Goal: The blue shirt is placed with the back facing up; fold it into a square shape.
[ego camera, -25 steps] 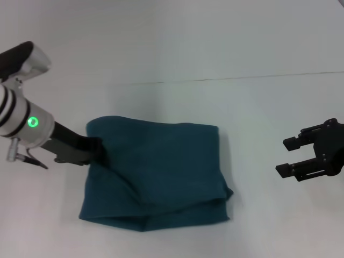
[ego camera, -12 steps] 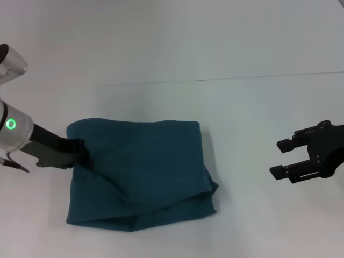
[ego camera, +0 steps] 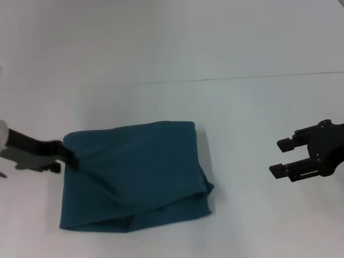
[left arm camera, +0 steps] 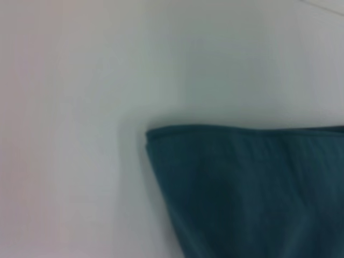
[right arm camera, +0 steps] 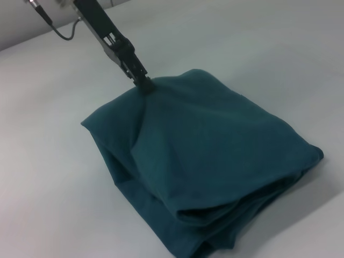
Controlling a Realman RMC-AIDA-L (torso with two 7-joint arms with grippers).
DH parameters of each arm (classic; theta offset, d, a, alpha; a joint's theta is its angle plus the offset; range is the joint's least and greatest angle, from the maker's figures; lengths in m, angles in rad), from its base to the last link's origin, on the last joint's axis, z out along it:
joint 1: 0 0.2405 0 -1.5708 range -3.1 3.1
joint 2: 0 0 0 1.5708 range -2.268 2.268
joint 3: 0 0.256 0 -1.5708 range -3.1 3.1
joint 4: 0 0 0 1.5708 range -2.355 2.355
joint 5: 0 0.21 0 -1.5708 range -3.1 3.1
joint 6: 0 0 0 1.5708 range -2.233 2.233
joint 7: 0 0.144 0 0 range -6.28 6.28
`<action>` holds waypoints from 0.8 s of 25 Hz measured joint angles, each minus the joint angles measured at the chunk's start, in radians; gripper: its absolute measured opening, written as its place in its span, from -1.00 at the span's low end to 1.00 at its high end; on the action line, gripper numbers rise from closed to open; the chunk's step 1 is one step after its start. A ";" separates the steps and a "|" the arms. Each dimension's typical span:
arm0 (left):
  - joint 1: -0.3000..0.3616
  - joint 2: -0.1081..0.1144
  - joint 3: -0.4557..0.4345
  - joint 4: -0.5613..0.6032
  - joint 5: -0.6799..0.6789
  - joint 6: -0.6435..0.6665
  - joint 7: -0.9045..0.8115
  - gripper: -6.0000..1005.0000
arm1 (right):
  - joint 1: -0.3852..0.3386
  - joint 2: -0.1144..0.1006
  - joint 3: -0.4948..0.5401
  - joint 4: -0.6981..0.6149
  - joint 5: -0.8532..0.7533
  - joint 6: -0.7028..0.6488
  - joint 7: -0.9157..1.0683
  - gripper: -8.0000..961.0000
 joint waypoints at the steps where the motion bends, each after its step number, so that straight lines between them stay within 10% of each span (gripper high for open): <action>1: 0.018 0.000 -0.021 0.043 -0.014 0.021 0.025 -0.37 | -0.001 0.000 0.000 -0.003 0.000 0.000 0.004 0.53; 9: 0.118 -0.007 -0.220 0.158 -0.300 0.240 0.306 0.31 | 0.002 -0.002 0.002 -0.010 0.015 -0.012 0.018 0.54; 20: 0.315 -0.093 -0.265 0.155 -0.611 0.362 0.861 0.73 | -0.004 0.010 -0.035 0.105 0.217 0.026 -0.039 0.34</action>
